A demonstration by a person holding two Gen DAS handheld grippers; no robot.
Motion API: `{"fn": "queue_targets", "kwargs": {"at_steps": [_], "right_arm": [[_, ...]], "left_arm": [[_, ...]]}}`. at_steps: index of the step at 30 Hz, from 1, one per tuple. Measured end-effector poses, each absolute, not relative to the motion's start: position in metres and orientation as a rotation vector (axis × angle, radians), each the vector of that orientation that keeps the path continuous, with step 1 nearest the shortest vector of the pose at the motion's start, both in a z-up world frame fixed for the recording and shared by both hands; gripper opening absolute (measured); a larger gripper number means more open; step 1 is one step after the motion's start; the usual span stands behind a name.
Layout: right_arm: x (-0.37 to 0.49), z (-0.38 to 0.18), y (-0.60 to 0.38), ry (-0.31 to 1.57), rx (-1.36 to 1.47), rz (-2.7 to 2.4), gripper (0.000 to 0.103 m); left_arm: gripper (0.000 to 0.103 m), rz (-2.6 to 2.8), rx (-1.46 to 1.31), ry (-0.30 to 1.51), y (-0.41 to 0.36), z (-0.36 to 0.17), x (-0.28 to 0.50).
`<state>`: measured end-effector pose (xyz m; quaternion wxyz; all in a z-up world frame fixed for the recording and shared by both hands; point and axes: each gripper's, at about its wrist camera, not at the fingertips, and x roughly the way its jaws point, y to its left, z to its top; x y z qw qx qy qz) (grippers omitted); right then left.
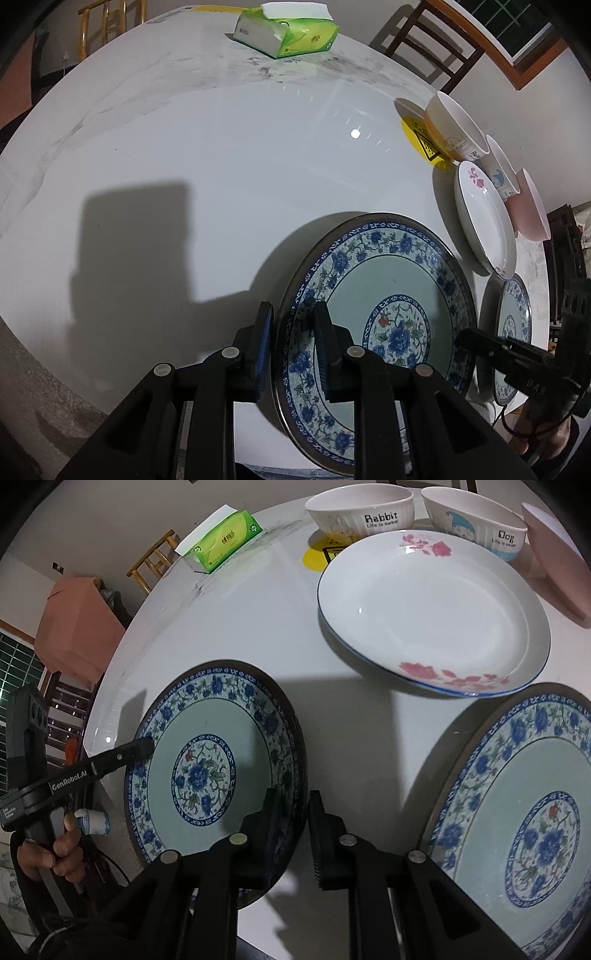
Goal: Organize plates and bowls
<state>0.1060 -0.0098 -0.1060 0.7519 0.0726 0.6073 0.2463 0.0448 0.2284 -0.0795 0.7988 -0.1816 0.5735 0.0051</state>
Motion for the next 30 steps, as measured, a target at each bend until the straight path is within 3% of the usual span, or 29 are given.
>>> {"fn": "queue_targets", "kwargs": {"at_steps": [10,15,17,30], "right_arm": [[0.100,-0.106,-0.008,1.301,0.160,0.533,0.018],[0.094,-0.104,-0.009,1.270,0.138,0.529,0.018],[0.092,-0.100,-0.009,1.247,0.118,0.516,0.018],[0.074,-0.060,-0.030,0.992,0.012,0.442,0.018]], "left_arm": [[0.023,0.013,-0.374,1.219,0.229,-0.084,0.046],[0.035,0.025,-0.368,1.203,0.228,-0.085,0.045],[0.048,0.042,-0.371,1.193,0.230,-0.084,0.045],[0.060,0.166,-0.263,1.060,0.213,-0.056,0.032]]}}
